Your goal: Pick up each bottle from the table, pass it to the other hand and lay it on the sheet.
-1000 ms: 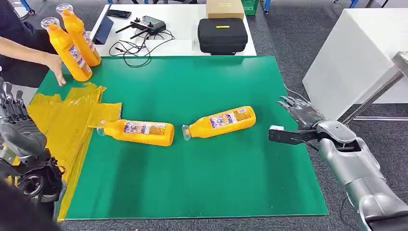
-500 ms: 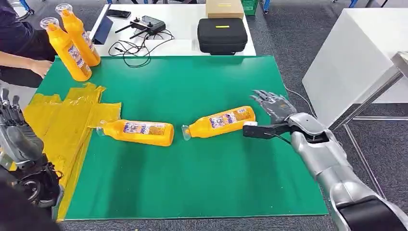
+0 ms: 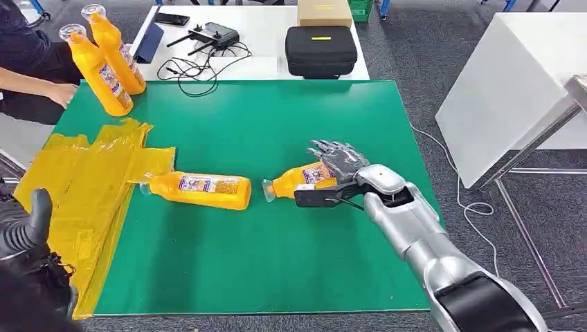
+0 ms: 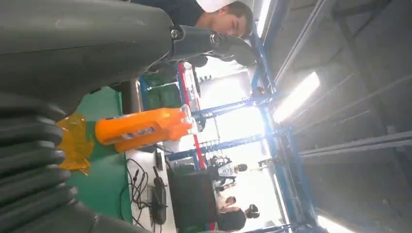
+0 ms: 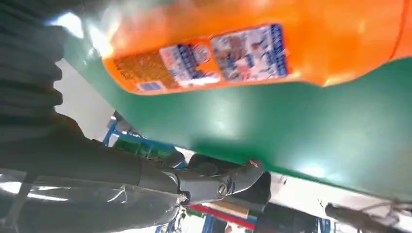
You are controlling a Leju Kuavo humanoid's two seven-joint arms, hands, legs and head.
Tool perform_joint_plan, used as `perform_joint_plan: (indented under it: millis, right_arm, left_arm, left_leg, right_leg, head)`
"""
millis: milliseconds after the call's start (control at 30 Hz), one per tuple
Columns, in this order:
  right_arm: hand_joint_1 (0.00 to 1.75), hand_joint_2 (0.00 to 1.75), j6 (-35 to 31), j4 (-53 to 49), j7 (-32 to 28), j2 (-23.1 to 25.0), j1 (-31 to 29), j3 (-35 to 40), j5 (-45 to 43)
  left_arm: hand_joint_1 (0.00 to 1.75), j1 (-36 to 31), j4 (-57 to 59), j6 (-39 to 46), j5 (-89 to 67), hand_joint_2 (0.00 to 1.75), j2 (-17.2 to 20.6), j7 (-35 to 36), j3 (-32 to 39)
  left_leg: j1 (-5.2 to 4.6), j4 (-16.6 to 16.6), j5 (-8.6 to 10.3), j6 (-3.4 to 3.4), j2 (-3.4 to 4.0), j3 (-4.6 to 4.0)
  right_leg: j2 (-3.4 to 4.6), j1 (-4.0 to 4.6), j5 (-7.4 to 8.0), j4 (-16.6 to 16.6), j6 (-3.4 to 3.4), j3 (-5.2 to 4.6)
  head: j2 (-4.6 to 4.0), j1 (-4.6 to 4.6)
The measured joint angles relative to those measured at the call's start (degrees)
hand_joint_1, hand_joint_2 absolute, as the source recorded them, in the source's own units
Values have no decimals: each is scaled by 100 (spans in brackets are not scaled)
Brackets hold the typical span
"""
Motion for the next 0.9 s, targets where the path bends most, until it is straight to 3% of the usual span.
perform_joint_plan:
  millis: [500, 900]
  right_arm:
    - [0, 175, 166, 258, 653, 157, 50, 109, 151]
    - [0, 175, 31, 430, 1245, -306, 166, -13, 212]
  left_arm:
    - [0, 378, -358, -61, -39, 175, -83, 0, 243]
    - [0, 254, -315, -131, -201, 175, -197, 0, 208]
  left_leg:
    - [0, 0, 0, 0, -2, 1]
    - [-9, 2, -1, 0, -4, 2]
  right_leg:
    - [-1, 1, 0, -2, 0, -1]
    - [-3, -1, 0, -4, 0, -1]
  head:
    - [0, 0]
    - [0, 0]
